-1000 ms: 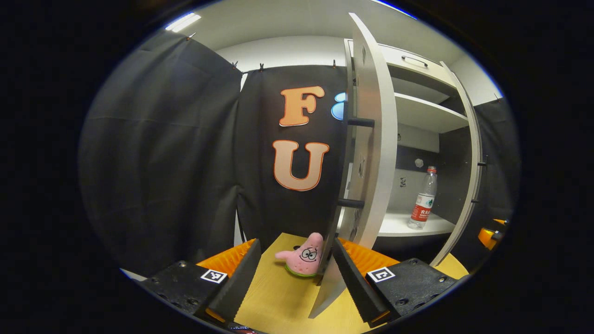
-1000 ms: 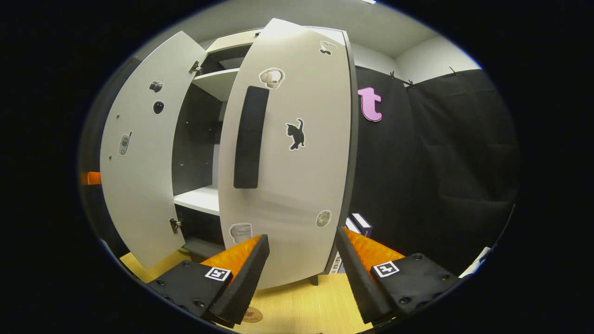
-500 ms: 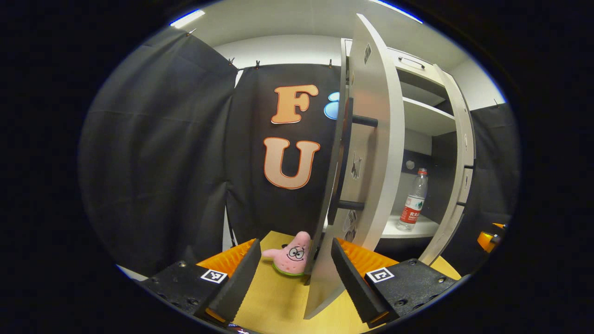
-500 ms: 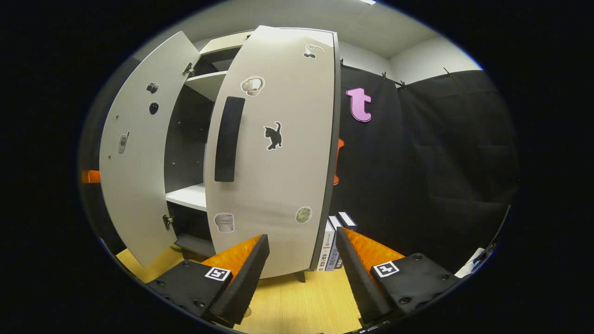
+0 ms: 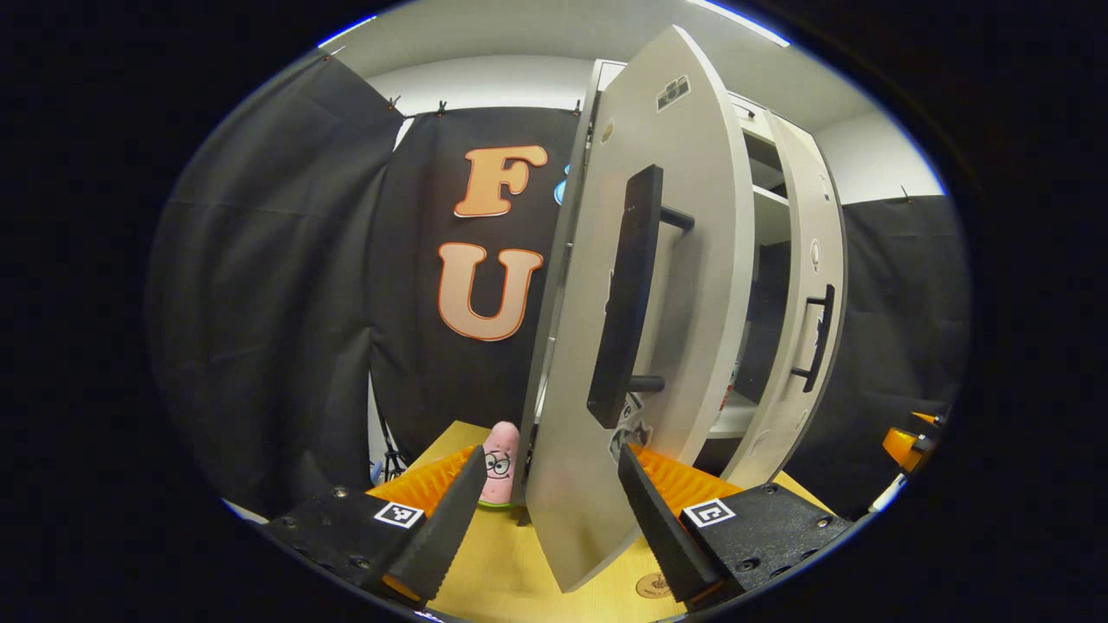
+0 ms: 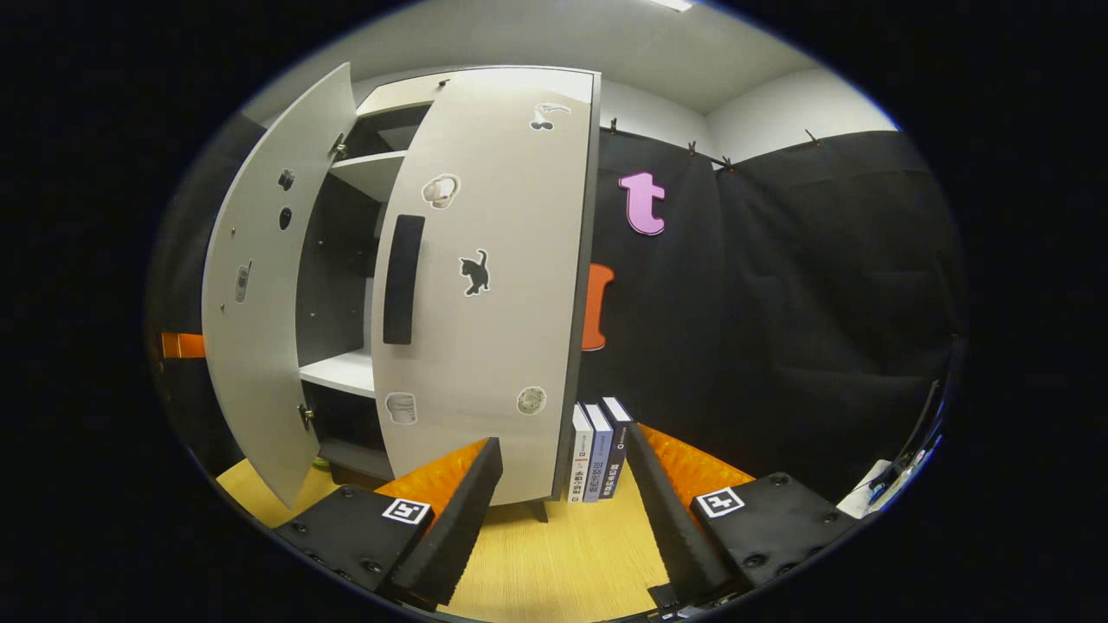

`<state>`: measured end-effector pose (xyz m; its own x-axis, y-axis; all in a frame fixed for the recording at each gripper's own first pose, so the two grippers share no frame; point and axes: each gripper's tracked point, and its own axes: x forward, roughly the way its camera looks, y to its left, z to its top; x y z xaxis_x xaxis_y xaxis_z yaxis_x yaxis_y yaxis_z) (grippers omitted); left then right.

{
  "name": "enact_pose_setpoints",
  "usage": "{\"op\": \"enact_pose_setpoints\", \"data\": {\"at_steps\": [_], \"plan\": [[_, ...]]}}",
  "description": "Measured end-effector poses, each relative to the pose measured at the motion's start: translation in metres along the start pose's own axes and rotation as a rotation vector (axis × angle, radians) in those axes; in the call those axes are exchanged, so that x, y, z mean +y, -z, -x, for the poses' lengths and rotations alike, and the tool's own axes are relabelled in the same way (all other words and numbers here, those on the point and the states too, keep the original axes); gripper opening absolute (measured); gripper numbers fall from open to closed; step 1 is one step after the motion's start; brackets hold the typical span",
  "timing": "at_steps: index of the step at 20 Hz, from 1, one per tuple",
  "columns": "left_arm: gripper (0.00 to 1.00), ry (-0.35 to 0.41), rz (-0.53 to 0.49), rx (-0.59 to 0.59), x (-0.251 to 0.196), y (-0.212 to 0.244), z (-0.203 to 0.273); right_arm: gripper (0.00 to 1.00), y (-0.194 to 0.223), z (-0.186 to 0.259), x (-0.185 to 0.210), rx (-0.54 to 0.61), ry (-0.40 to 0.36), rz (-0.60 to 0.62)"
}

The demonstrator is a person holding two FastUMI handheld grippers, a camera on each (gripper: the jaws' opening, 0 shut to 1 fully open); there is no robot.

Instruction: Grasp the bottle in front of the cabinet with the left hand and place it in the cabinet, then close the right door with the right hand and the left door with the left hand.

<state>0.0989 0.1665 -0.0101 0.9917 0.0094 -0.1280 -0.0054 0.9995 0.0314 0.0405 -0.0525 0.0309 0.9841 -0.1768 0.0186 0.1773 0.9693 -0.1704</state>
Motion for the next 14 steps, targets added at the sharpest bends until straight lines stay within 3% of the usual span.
{"op": "enact_pose_setpoints", "data": {"at_steps": [3, 10, 14], "plan": [[0.94, 0.041, -0.005, 0.004, -0.019, 0.002, -0.01, 0.95, 0.003, 0.009, -0.011, 0.009, 0.017, -0.009], [0.94, 0.05, -0.042, 0.009, -0.026, 0.006, -0.049, 0.95, 0.009, 0.02, -0.036, 0.014, 0.067, -0.025], [0.94, 0.057, -0.01, 0.004, -0.028, 0.009, -0.072, 0.95, 0.009, 0.022, -0.049, 0.015, 0.097, -0.032]]}}
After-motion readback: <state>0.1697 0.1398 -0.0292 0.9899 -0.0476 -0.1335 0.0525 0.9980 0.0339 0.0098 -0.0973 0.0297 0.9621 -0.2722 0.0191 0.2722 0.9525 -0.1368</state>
